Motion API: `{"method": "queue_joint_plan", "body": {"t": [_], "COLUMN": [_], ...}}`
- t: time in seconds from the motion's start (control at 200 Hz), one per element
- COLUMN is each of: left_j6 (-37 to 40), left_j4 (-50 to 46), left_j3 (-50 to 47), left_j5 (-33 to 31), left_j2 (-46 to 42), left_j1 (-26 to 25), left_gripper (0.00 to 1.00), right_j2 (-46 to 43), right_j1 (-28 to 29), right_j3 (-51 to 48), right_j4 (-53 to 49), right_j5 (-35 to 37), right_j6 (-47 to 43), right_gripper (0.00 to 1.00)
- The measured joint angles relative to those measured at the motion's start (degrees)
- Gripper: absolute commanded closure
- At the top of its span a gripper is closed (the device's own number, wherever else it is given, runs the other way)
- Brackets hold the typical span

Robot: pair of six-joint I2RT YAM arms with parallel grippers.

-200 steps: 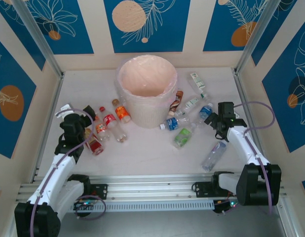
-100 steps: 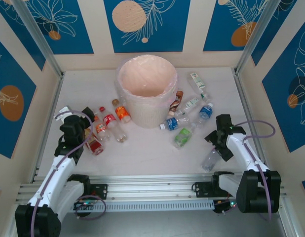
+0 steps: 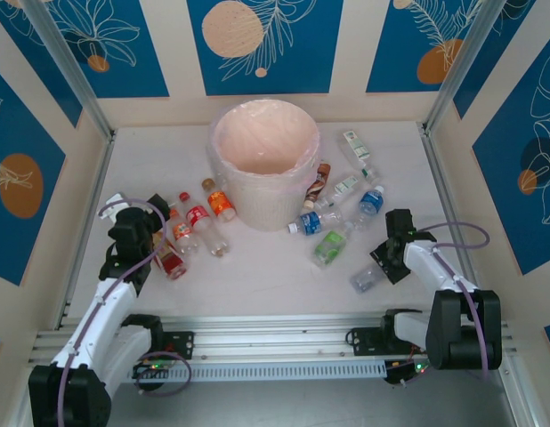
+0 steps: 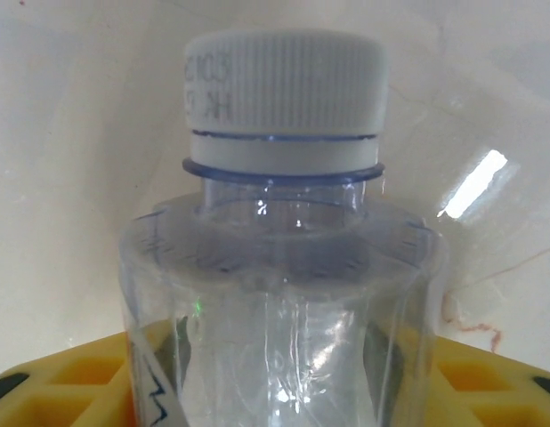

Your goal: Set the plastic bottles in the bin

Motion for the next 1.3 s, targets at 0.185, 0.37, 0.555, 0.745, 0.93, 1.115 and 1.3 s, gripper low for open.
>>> {"method": "queue_joint_plan", "body": {"t": [0.185,0.37,0.555,0.745,0.93,1.115,1.3], "left_j6": [-1.0,-2.3,-3.2,-5.0,-7.3,-7.7,-6.2], "left_j4": [0.0,-0.4,-0.9,-0.9,-0.8,-1.4,-4.0], "left_j3": [0.0,0.0,-0.1,0.0,0.4,3.4,9.7], "left_j5": [0.0,-0.1,0.2,3.1,6.5,10.1,16.3], "left_j2": [0.0,0.3,0.3,0.3,1.8,3.9,8.4], "left_j1": [0.4,0.6,0.7,1.0,1.0,1.1,1.1], "left_gripper": [0.00,0.00,0.00,0.00,0.00,0.00,0.00], "right_j2": [-4.7,-13.6,-27.0,-34.2,-30.7,-21.5,-10.6], "right_j1": [0.5,1.7,2.5,3.6,5.8,11.6,17.0], "right_j3": [-2.3,-2.4,-2.3,-1.0,2.6,16.6,32.0], "right_j4": [2.3,1.8,3.7,13.3,24.7,29.9,37.0], "right_j5": [0.4,3.5,3.3,-5.8,-15.2,-21.3,-24.2], "right_j6": [-1.2,-4.4,-8.6,-14.2,-17.4,-23.4,-27.5], "right_gripper": [0.61,0.68,0.69,0.72,0.72,0.71,0.71]}}
